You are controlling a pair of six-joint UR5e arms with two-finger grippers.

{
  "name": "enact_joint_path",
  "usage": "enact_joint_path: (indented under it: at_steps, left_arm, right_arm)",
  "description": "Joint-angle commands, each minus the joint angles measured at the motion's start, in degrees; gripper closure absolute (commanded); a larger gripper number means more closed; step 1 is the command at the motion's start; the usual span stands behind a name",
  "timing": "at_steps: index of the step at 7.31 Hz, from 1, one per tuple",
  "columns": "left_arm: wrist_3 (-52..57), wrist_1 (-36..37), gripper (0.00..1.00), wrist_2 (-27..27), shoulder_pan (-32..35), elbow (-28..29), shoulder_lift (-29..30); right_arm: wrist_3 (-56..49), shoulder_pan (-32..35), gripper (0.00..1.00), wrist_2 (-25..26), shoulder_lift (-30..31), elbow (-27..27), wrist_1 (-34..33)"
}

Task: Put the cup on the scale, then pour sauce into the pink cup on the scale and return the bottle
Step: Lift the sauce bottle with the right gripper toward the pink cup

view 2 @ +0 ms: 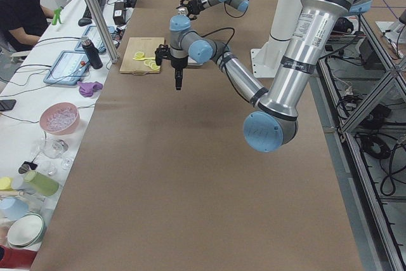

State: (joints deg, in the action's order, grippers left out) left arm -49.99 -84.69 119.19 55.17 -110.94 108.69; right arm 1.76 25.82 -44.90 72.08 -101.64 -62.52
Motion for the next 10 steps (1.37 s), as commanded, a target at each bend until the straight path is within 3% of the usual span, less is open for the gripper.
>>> enact_joint_path:
  at_steps: [1,6,10]
  left_arm:
    - [8.47,0.05,0.01,0.33,3.7,0.46,-2.95]
    - [10.26,0.05,0.01,-0.45,4.77,0.55,-4.18]
    - [10.26,-0.12,0.01,-1.42,5.3,1.07,-5.76]
  right_arm:
    - [-2.1,-3.65,1.0,6.99,-2.99,-0.22,-7.76]
    - [-9.74,-7.01,1.0,16.06,-4.13,1.36,-12.79]
    - [-13.34,-7.62,1.0,18.26,-10.53,2.67,-22.46]
